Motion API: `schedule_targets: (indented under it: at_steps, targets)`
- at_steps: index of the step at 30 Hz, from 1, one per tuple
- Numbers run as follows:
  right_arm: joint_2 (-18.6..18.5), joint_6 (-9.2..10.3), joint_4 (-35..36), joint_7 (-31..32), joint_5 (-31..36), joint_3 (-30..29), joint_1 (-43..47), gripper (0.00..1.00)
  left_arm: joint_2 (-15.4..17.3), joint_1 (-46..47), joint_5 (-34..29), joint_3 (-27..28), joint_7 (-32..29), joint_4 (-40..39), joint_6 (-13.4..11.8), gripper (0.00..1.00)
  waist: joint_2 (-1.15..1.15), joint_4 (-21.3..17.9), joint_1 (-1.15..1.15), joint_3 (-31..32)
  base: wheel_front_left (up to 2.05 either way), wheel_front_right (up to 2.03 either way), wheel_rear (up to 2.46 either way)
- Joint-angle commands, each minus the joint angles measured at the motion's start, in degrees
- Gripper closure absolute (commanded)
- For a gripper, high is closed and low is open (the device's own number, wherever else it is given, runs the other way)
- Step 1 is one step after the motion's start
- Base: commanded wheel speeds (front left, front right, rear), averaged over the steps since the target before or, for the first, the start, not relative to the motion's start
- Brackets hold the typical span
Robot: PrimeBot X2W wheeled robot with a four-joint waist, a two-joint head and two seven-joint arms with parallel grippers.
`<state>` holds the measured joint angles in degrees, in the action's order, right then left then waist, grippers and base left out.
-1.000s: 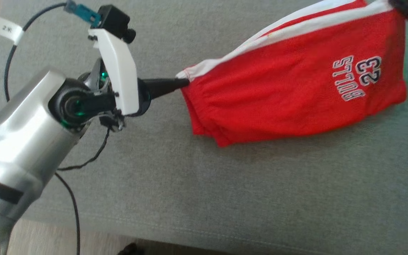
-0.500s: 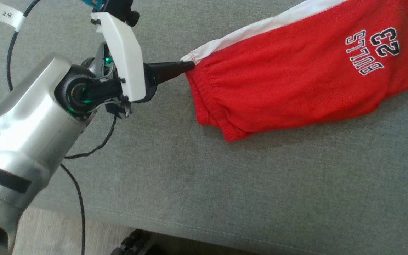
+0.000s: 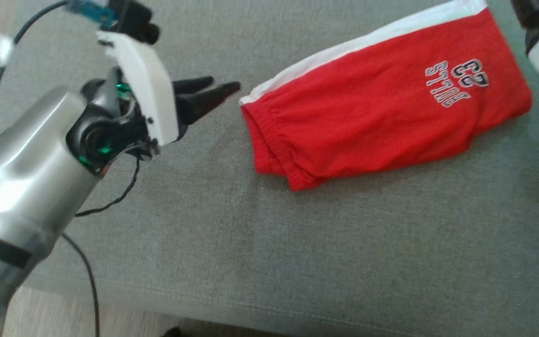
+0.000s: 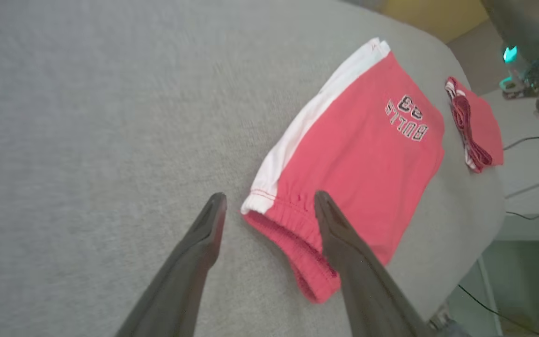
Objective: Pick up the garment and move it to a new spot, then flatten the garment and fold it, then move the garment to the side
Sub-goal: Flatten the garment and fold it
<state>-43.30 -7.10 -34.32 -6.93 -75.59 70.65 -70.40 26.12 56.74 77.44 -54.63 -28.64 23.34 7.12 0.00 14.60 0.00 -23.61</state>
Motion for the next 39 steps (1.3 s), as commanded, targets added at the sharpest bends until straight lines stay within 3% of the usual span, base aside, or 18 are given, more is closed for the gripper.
schedule_targets:
  at_steps: [1,3,5,11,14,17,20,24,25,32,36,37,39]
  targets:
    - [-0.51,-0.39,-0.67,-2.52,-0.56,-0.10,2.69,0.00,3.40,1.08,-2.60,2.86,3.64,-1.78,0.36,0.00,0.00,-0.46,0.00,2.49,0.00,0.00,0.00]
    - [0.03,-0.39,-2.62,-4.19,-1.90,-0.15,4.78,0.00,4.10,0.55,-7.14,3.33,10.36,-1.85,-0.48,0.00,0.00,-0.52,0.00,4.01,0.00,0.00,0.00]
    - [0.81,-0.39,-4.46,-5.09,-3.03,-0.12,6.79,0.00,4.20,-0.48,-11.57,4.15,17.98,-2.33,-3.01,0.00,0.00,-0.48,0.00,5.34,0.00,0.00,0.00]
    - [2.70,-0.39,-10.45,-4.55,-5.99,0.18,11.17,0.00,3.24,-6.58,-24.23,5.07,38.44,-7.03,-16.32,0.00,0.00,1.18,0.00,7.15,0.00,0.00,0.00]
    - [3.10,-0.39,-13.23,-2.21,-7.35,0.31,11.85,0.00,1.75,-11.29,-27.26,5.41,42.33,-10.00,-21.43,0.00,0.00,2.61,0.00,6.82,0.00,0.00,0.00]
    - [3.04,-0.39,-15.57,2.17,-8.41,0.59,11.62,0.00,-0.45,-16.65,-28.63,6.91,43.41,-12.81,-24.17,0.00,0.00,4.13,0.00,5.96,0.00,0.00,0.00]
    - [2.83,-0.39,-18.15,9.02,-9.92,0.87,11.00,0.00,-3.45,-21.87,-30.65,10.46,43.59,-15.76,-25.09,0.00,0.00,5.71,0.00,4.84,0.00,0.00,0.00]
    - [3.23,-0.39,-22.51,18.99,-11.65,1.16,9.54,0.00,-7.62,-28.74,-34.87,14.97,43.61,-17.67,-24.24,0.00,0.00,7.50,0.00,4.05,0.00,0.00,0.00]
    - [3.23,-0.39,-22.51,18.99,-11.65,1.16,9.54,0.00,-7.62,-28.74,-34.87,14.97,43.61,-17.67,-24.24,0.00,0.00,7.50,0.00,4.05,0.00,0.00,0.00]
    - [5.92,-0.39,-26.05,37.07,-16.37,1.24,9.48,0.00,-14.64,-37.11,-40.69,22.50,43.62,-17.53,-20.44,0.00,0.00,9.25,0.00,4.44,0.00,0.00,0.00]
    - [7.01,-0.39,-24.75,41.27,-17.48,1.26,10.46,0.00,-17.92,-40.20,-44.00,26.28,43.63,-16.94,-18.04,0.00,0.00,9.47,0.00,4.88,0.00,0.00,0.00]
    - [6.97,-0.39,-24.33,40.58,-17.23,1.24,10.53,0.06,-18.62,-40.83,-44.68,27.07,43.63,-16.70,-17.49,0.00,0.00,9.49,0.00,4.97,0.00,0.00,0.00]
    - [6.82,-0.39,-23.77,38.62,-16.32,1.29,10.83,0.92,-19.78,-41.75,-45.98,28.45,43.63,-16.20,-16.32,0.00,0.00,9.47,0.00,5.19,0.00,0.00,0.00]
